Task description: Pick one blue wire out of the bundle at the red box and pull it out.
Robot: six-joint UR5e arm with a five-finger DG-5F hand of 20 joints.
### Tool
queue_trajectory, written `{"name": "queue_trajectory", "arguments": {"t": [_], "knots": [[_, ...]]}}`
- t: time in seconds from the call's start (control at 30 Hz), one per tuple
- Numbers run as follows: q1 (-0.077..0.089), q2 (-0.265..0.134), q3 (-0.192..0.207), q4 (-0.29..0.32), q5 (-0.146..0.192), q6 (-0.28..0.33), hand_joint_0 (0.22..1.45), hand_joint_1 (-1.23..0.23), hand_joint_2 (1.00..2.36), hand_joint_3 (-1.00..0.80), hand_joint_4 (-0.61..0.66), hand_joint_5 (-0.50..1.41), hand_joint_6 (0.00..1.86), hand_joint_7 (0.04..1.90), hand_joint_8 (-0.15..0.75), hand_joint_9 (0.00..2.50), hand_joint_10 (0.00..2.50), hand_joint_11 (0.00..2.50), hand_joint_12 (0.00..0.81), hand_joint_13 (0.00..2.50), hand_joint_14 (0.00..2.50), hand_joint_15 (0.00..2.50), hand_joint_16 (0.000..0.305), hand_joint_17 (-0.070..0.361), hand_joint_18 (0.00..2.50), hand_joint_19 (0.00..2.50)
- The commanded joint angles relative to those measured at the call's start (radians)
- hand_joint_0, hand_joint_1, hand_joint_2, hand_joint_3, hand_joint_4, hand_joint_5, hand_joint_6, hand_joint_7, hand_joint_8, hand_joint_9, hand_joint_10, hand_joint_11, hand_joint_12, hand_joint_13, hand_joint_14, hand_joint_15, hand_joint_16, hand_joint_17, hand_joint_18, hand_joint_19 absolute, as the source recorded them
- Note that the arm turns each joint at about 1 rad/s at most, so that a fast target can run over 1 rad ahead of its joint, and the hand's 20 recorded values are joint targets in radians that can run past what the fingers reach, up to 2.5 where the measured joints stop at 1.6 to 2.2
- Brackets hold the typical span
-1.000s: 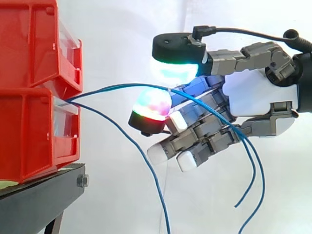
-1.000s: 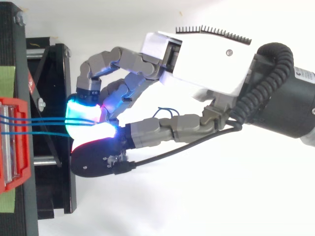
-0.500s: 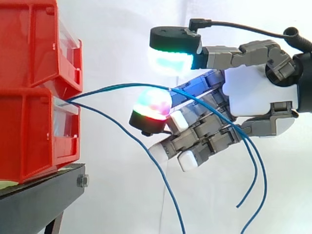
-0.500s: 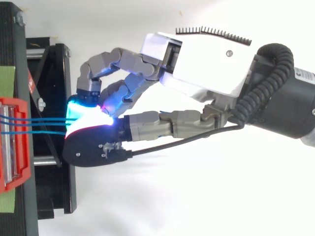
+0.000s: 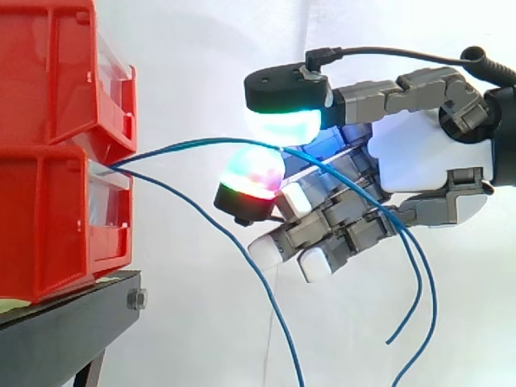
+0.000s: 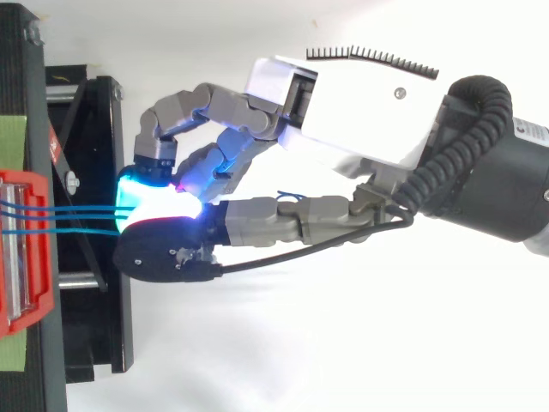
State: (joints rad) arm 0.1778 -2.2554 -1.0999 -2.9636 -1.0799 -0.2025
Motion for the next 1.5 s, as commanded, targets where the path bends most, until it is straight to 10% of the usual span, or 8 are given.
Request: {"name": "queue_trajectory", "arguments": {"t": [0.0, 0.57, 0.87, 1.0, 1.13, 1.47], "knots": [[0.000, 0.000, 0.000, 0.000, 0.000, 0.000, 0.57, -0.70, 1.02, -0.06, 0.33, -0.17, 0.89, 1.13, 0.425, 0.94, 0.01, 0.81, 0.492, 0.81, 0.01, 0.44, 0.069, 0.155, 0.83, 0.54], [0.000, 0.000, 0.000, 0.006, 0.000, 0.000, 0.57, -0.68, 1.00, 0.02, 0.33, -0.16, 0.90, 1.16, 0.449, 0.94, 0.01, 0.71, 0.532, 0.82, 0.01, 0.43, 0.079, 0.177, 0.86, 0.55], [0.002, 0.000, 0.000, 0.006, -0.006, -0.002, 0.48, -0.66, 1.40, -0.05, 0.43, -0.18, 0.89, 1.07, 0.464, 0.86, 0.01, 0.76, 0.552, 0.76, 0.01, 0.44, 0.086, 0.193, 0.81, 0.53], [0.002, -0.001, 0.000, 0.006, -0.006, -0.002, 0.51, -0.71, 1.00, -0.09, 0.40, -0.19, 0.90, 1.07, 0.457, 0.82, 0.01, 0.77, 0.545, 0.73, 0.01, 0.44, 0.085, 0.191, 0.77, 0.54], [0.002, 0.000, 0.000, 0.006, -0.006, -0.002, 0.47, -0.69, 1.01, -0.36, 0.33, -0.21, 0.89, 1.10, 0.398, 0.78, 0.02, 0.77, 0.482, 0.67, 0.01, 0.45, 0.071, 0.160, 0.66, 0.57], [0.002, 0.000, 0.000, 0.009, -0.006, -0.002, 0.53, -0.67, 1.01, -0.35, 0.31, -0.18, 0.88, 1.14, 0.387, 0.84, 0.02, 0.78, 0.462, 0.70, 0.01, 0.45, 0.066, 0.147, 0.67, 0.58]]}}
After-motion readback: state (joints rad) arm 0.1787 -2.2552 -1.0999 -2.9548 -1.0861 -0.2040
